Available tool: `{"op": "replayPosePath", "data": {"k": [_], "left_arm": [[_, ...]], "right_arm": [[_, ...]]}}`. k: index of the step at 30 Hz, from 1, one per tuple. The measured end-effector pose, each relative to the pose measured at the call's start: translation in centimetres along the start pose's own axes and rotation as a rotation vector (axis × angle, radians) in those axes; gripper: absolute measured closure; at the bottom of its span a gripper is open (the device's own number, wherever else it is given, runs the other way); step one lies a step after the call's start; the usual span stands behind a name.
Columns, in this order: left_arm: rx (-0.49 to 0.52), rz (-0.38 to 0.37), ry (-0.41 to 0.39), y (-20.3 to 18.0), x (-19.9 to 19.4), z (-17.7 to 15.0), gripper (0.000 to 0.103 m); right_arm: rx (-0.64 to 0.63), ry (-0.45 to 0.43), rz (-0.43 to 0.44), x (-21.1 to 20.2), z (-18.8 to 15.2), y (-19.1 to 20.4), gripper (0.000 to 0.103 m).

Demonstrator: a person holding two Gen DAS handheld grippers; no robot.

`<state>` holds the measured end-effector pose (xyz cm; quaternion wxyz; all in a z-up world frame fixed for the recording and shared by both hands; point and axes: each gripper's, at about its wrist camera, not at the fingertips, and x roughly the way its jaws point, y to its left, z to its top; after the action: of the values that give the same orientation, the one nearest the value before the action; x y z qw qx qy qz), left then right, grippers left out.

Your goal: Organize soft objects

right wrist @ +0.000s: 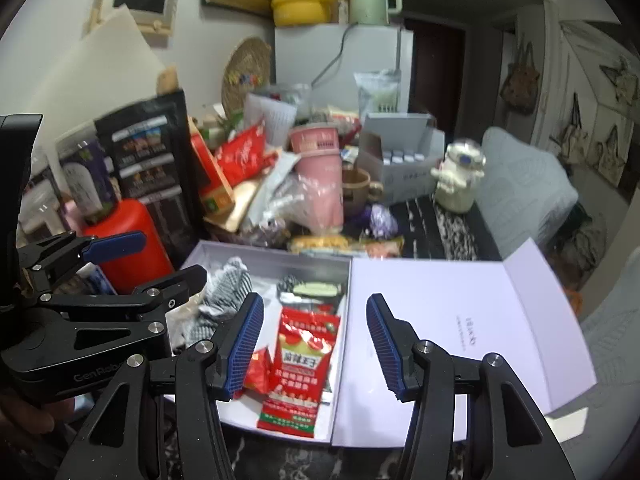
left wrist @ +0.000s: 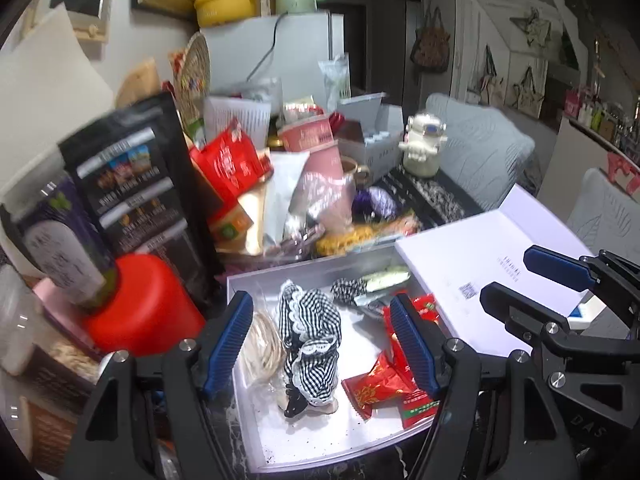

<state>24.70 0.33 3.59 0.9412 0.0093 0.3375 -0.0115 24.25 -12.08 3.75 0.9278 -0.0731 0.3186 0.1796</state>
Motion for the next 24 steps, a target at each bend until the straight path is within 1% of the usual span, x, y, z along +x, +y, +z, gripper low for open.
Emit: {"op": "replayPosePath", "data": {"k": [9, 12, 14, 15, 17, 18, 19, 24], "left_arm": [[0.000, 0.006, -0.109, 0.2, -5.8, 0.7, 0.032], [0.000, 0.003, -0.136, 0.1, -7.7, 0.5, 0.032], [0.005, 0.007, -0.151, 0.1, -8.9, 0.3, 0.032], [0.008, 0.009, -0.160, 0.0, -9.6, 0.1, 0.031], [0.010, 0.015, -0.173, -0.2, -10.6, -0.3, 0.015], [0.010, 0.020, -0.184, -0.2, -11.2, -0.5, 0.013], [0.012, 0.026, -0.200, -0.3, -11.9, -0.8, 0.012], [0.010, 0.009, -0.213, -0.5, -14.4, -2.4, 0.012]], "right_arm": [[-0.025, -0.115, -0.008, -5.6, 0.9, 1.1, 0.049], [-0.030, -0.150, -0.008, -7.5, 0.7, 1.4, 0.041], [-0.036, -0.177, -0.007, -9.0, 0.5, 1.6, 0.039], [-0.038, -0.185, -0.007, -9.6, 0.3, 1.7, 0.036], [-0.044, -0.204, -0.011, -10.8, -0.1, 1.9, 0.032], [-0.048, -0.212, -0.016, -11.4, -0.4, 2.1, 0.029], [-0.052, -0.218, -0.021, -12.0, -0.6, 2.2, 0.024], [-0.059, -0.242, -0.043, -14.7, -2.1, 2.8, 0.021]]}}
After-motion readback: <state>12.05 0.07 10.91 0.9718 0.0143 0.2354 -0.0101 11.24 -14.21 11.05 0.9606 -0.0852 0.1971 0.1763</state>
